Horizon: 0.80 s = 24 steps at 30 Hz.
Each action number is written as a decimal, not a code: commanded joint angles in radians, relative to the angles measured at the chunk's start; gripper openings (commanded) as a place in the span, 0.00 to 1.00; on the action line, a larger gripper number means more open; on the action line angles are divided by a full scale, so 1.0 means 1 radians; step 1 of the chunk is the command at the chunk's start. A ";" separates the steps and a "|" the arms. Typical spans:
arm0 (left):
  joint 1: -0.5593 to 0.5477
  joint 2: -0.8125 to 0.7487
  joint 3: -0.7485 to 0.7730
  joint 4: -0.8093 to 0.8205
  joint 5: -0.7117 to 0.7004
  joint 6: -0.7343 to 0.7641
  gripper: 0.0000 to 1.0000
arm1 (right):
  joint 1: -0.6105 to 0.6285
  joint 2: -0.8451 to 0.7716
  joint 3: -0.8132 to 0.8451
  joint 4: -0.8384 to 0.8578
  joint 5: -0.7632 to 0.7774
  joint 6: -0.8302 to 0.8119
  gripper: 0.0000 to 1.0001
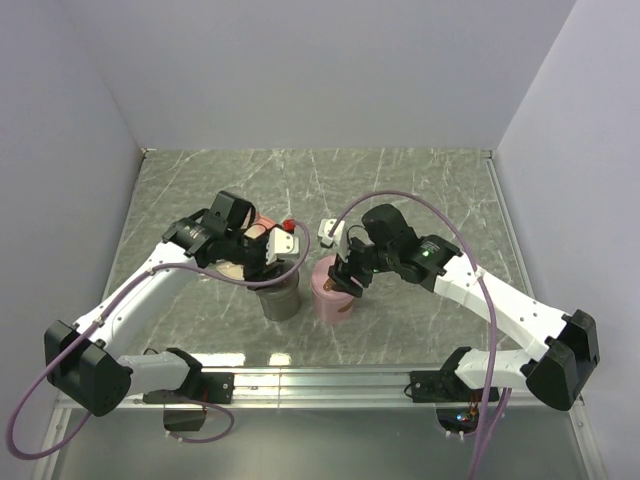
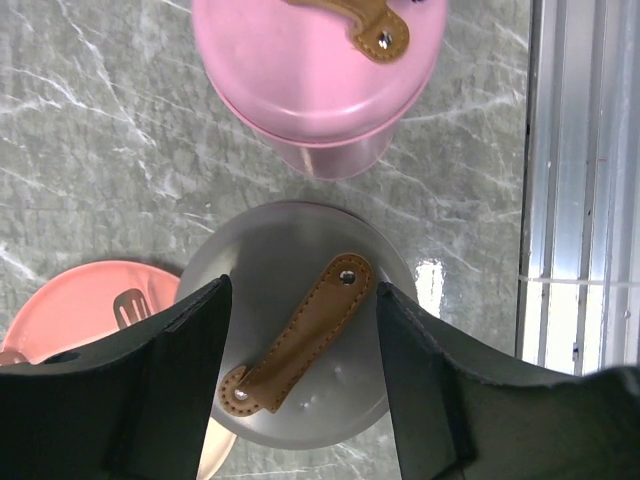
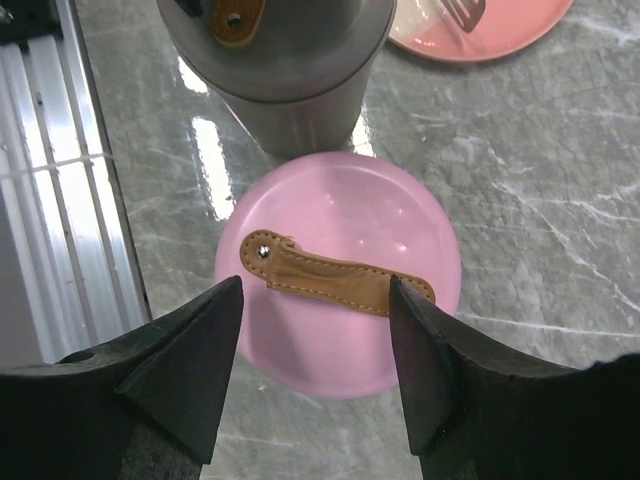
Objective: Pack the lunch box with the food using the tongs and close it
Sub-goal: Move the packing box to the center of the board, then reset both arms
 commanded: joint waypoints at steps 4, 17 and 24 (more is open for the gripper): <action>-0.006 -0.031 0.096 0.019 0.021 -0.056 0.67 | -0.018 -0.026 0.095 -0.027 -0.040 0.024 0.68; 0.098 -0.014 0.268 0.214 0.055 -0.485 0.99 | -0.224 -0.046 0.321 -0.036 -0.101 0.109 0.99; 0.316 0.201 0.512 0.179 0.038 -0.847 0.99 | -0.438 -0.027 0.379 0.019 -0.077 0.255 1.00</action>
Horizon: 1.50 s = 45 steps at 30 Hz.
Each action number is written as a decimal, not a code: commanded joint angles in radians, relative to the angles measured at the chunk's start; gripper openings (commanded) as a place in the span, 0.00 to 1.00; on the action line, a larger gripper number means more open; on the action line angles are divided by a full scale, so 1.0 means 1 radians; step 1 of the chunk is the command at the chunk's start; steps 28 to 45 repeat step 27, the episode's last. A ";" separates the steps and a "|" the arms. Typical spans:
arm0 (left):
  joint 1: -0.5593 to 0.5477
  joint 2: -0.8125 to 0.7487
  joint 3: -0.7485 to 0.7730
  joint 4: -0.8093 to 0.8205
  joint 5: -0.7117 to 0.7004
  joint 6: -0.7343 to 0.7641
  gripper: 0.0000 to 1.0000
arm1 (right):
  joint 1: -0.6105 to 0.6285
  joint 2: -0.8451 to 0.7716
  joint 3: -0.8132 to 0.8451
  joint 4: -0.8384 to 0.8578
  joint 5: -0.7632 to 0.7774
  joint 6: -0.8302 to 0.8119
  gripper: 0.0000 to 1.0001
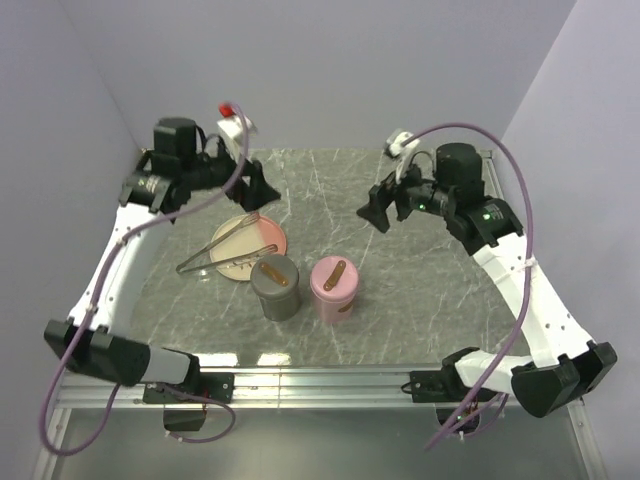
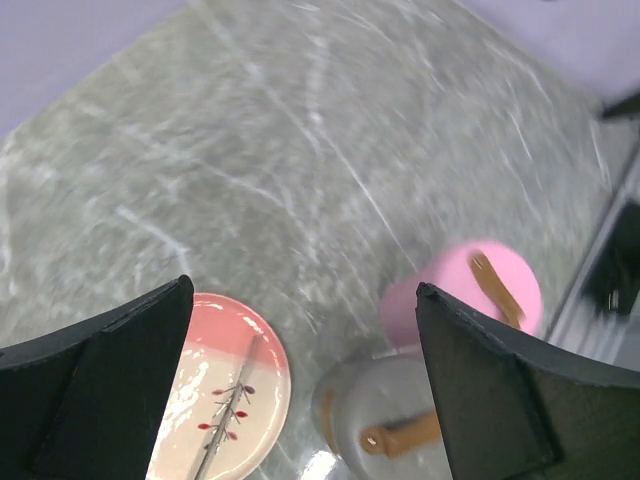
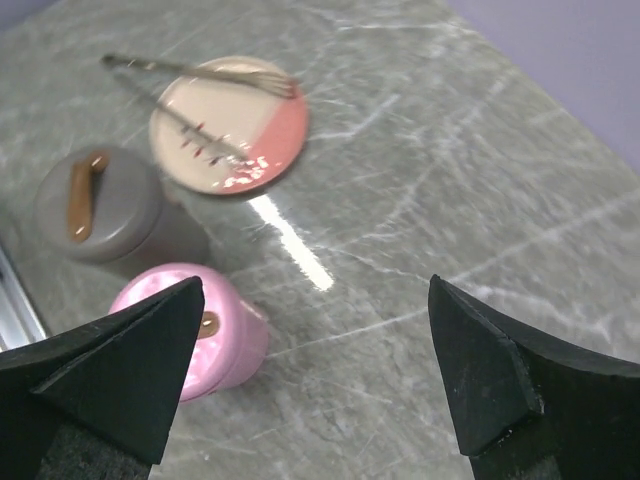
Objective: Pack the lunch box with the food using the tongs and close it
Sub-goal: Reset both arms
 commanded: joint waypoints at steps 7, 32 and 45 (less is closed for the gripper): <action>0.137 0.057 -0.030 0.140 -0.265 -0.321 0.99 | -0.245 0.022 -0.072 0.102 0.098 0.267 1.00; 0.146 -0.003 -0.270 0.226 -0.377 -0.304 1.00 | -0.354 -0.046 -0.327 0.212 0.190 0.362 1.00; 0.146 -0.003 -0.270 0.226 -0.377 -0.304 1.00 | -0.354 -0.046 -0.327 0.212 0.190 0.362 1.00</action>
